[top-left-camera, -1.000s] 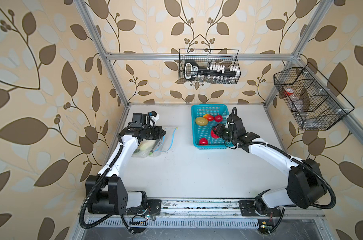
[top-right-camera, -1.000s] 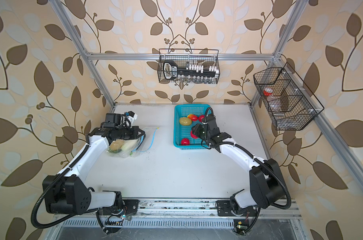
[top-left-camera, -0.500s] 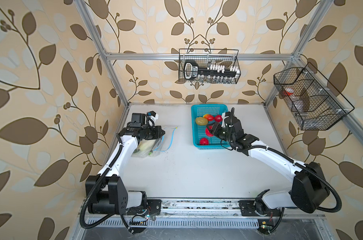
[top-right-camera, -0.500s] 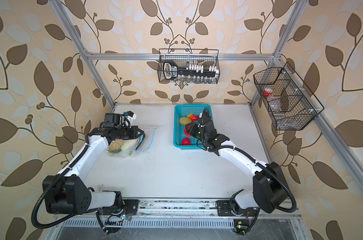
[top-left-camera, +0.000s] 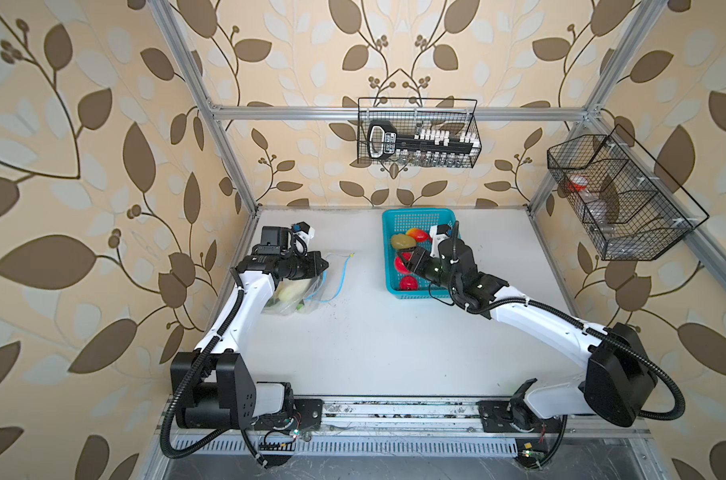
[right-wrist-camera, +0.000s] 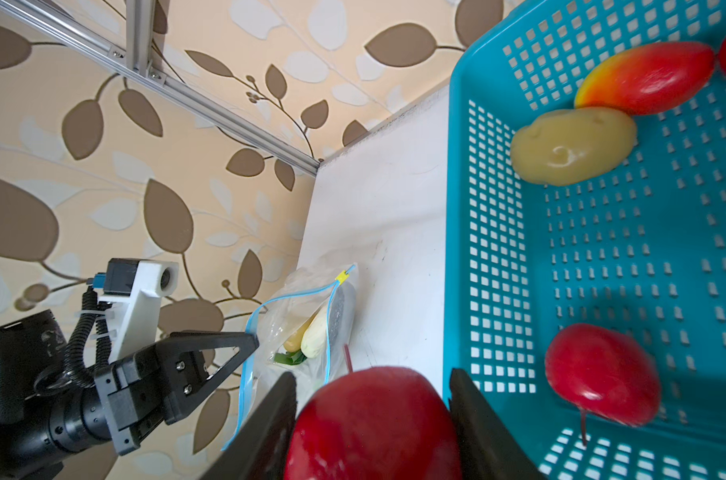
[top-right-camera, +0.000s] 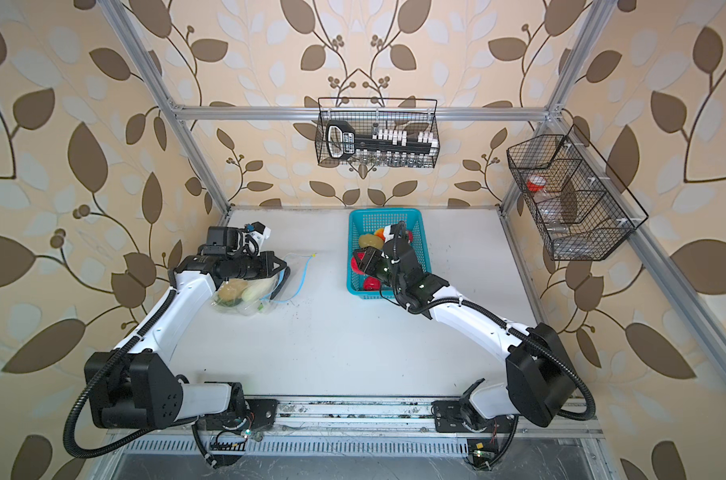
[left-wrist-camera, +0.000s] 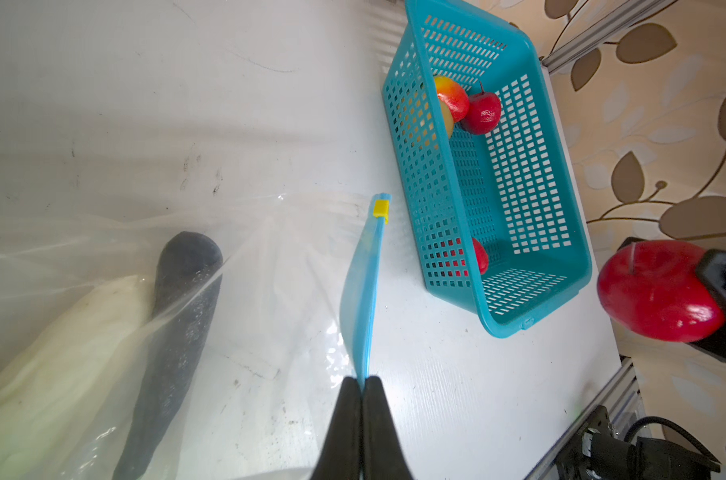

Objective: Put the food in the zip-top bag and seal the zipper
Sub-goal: 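Carry the red radish out of the basket toward the bag opening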

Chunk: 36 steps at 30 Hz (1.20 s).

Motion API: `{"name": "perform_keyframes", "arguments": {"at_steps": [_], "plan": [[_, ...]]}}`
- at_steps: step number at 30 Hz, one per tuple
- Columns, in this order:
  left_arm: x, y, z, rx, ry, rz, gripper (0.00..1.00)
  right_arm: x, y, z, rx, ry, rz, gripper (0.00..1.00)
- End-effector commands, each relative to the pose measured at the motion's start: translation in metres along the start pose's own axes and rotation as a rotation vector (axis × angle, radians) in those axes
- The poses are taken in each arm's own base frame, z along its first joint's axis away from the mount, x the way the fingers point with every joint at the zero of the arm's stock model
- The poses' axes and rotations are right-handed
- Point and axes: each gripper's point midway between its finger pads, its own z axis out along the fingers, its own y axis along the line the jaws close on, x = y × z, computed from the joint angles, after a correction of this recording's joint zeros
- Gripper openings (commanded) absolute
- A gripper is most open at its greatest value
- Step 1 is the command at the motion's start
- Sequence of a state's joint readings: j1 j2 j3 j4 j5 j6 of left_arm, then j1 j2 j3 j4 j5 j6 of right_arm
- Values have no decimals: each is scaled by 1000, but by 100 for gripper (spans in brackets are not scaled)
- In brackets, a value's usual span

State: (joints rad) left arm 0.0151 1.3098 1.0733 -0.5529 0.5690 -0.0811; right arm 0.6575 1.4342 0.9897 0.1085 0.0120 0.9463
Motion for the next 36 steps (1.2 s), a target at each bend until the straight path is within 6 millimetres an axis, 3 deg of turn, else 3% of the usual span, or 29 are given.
{"name": "perform_keyframes", "arguments": {"at_steps": [1,17,36], "plan": [[-6,-7,-11,20,-47,21,0,4,15,10,-43,-6,18,20],[-7,-5,-13,18,-52,14,0,47,55,43,-156,80,37,18],[-11,-17,-21,59,-62,12,0,77,94,70,-238,131,32,18]]}}
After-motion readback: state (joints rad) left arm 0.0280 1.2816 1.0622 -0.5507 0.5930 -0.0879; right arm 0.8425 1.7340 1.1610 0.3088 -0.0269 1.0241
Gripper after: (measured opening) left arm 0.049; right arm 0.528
